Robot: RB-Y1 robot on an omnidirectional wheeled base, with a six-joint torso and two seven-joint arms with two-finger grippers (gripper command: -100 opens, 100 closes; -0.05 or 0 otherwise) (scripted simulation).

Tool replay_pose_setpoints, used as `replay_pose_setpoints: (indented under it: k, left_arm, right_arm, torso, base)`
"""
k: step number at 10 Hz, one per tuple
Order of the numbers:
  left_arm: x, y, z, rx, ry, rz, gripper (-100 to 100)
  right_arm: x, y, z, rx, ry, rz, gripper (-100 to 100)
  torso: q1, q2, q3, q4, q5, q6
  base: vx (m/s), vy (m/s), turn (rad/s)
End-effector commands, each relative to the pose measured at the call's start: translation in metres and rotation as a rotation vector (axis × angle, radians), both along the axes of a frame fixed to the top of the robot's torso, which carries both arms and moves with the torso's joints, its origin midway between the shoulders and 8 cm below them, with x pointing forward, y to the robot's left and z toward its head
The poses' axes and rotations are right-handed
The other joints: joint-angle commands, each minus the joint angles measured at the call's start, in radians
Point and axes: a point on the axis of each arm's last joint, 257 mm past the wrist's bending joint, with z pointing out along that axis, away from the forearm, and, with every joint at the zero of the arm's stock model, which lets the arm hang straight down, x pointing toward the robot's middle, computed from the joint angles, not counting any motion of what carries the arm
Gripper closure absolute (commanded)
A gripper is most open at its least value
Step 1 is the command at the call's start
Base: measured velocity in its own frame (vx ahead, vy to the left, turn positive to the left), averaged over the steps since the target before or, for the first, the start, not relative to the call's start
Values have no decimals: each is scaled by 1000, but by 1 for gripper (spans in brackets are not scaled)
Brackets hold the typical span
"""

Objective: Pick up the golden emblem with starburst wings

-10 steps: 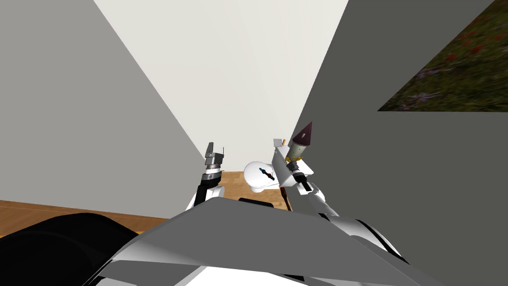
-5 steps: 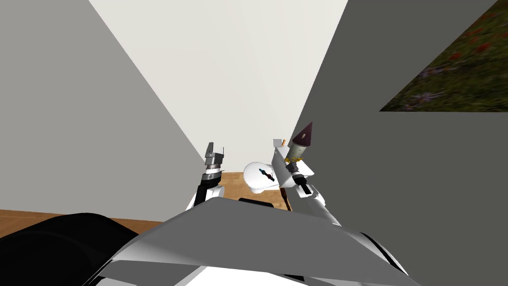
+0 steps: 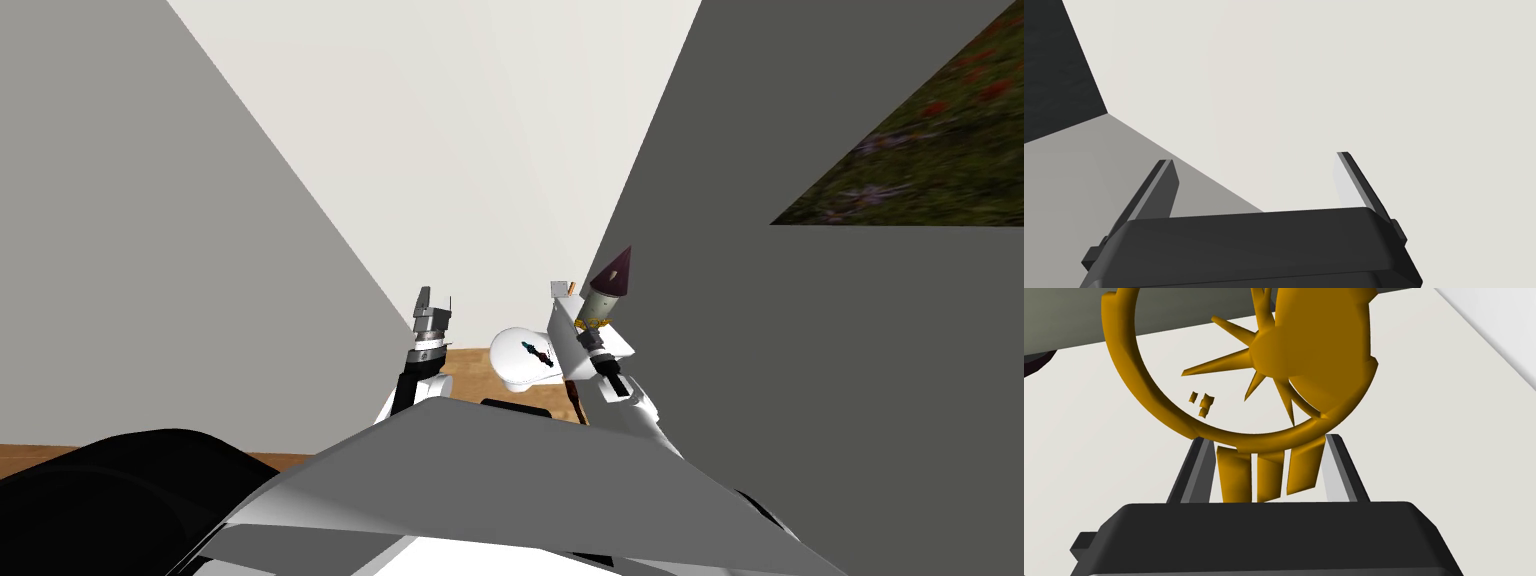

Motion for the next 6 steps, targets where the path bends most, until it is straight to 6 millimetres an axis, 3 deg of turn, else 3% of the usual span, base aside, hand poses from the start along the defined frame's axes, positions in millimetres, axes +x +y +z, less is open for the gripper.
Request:
replay_pose_setpoints:
  k: [1, 2, 3, 4, 6]
  left_arm:
    - [0, 0, 0, 0, 0, 0, 0]
    - [0, 0, 0, 0, 0, 0, 0]
    - [0, 0, 0, 0, 0, 0, 0]
    - [0, 0, 0, 0, 0, 0, 0]
    - [0, 0, 0, 0, 0, 0, 0]
  right_arm:
    - [-1, 3, 1, -25, -2, 13, 100]
    - [-1, 5, -1, -33, 1, 17, 100]
    - [-14, 3, -3, 17, -1, 6, 100]
    - [-13, -3, 5, -5, -16, -1, 100]
    - [-14, 3, 0, -39, -1, 17, 100]
  torso:
    - [0, 0, 0, 0, 0, 0]
    - [0, 1, 0, 0, 0, -1]
    - [0, 2, 1, 0, 0, -1]
    - [1, 1, 0, -1, 0, 0]
    - [0, 1, 0, 0, 0, 0]
  base:
    - [22, 1, -9]
    - [2, -1, 12]
    - [41, 2, -19]
    - [47, 8, -34]
    - [12, 2, -4]
